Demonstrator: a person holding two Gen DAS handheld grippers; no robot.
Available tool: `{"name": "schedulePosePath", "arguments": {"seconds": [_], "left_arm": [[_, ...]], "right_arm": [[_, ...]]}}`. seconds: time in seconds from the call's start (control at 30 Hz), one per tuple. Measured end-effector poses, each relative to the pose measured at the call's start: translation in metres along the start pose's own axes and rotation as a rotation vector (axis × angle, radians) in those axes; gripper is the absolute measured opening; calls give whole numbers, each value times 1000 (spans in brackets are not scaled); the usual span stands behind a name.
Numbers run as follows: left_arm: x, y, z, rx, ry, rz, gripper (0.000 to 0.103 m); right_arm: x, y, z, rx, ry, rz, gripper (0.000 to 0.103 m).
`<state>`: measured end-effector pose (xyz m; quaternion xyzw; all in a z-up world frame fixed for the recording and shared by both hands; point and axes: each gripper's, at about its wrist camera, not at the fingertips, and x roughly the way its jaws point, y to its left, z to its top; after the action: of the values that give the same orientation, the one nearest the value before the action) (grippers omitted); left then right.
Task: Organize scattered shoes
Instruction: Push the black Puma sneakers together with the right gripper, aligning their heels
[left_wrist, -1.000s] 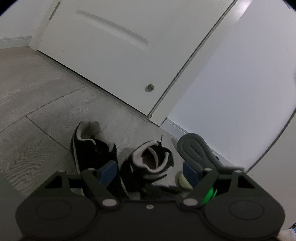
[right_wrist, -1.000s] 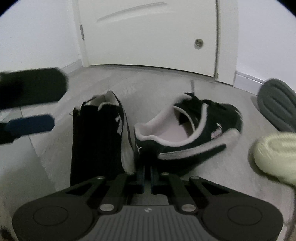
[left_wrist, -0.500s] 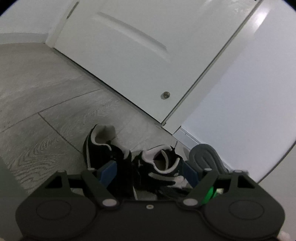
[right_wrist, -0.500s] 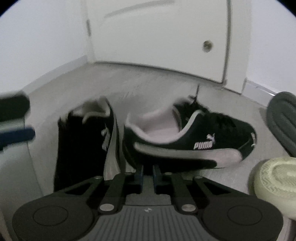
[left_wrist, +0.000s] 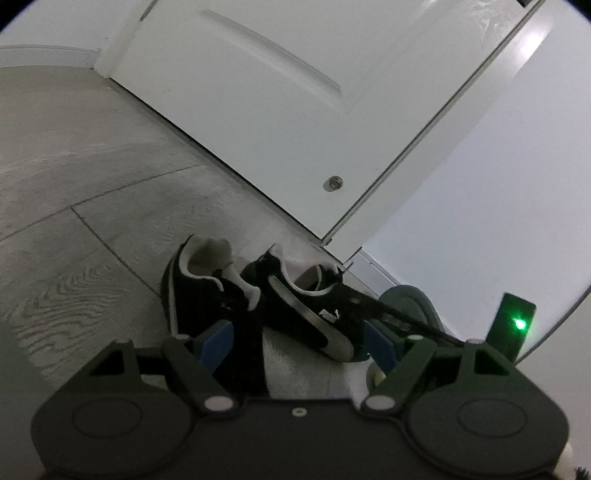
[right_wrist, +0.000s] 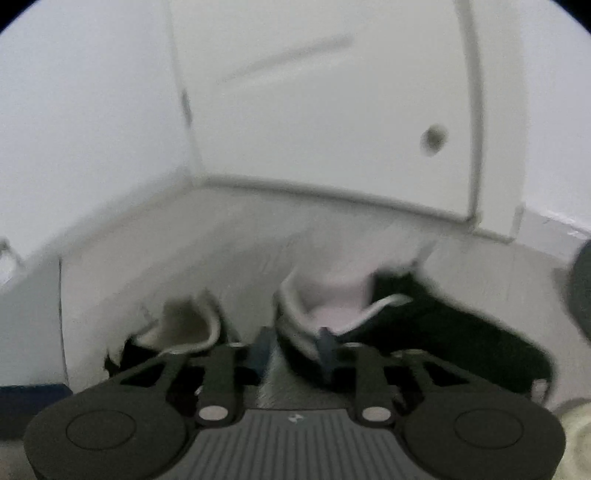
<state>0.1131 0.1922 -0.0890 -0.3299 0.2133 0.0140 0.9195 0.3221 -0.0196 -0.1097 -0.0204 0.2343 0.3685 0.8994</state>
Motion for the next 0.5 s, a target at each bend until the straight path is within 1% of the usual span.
{"name": "schedulePosePath", "arguments": {"seconds": [0.03,0.07,0.13,0.23,0.3,0.33,0.4,0.43,0.47,0.5], "left_arm": [[1,-1,-1,10,5,-3,79],[2,-2,-1,14,7,-3,79],[3,-4,-2,20,12,-7,79],[4,-3,-2,12,13,-6,79],[4,-2,-2,4,15,-4,79],[4,-2,-2,2,15,-4,79],[4,-3,-2,8,17,-5,79],[4,-4,-2,12,17,-7,79],[4,-5,-2,17,16,-7,79],[4,-5,-2,19,16,-7,79]], "right_arm": [[-7,-14,0,-15,-18,-48,80],[-6,-24,0,-44,-7,-78,83],[2,-43,1,-92,38,-117,83],[15,-63,3,-67,90,-91,83],[26,-81,1,24,134,-28,85],[27,-83,1,53,145,-5,88],[27,-87,-3,131,144,33,89],[28,-87,-4,153,159,44,90],[28,-87,-10,230,223,99,90],[28,-85,-12,233,227,104,90]]}}
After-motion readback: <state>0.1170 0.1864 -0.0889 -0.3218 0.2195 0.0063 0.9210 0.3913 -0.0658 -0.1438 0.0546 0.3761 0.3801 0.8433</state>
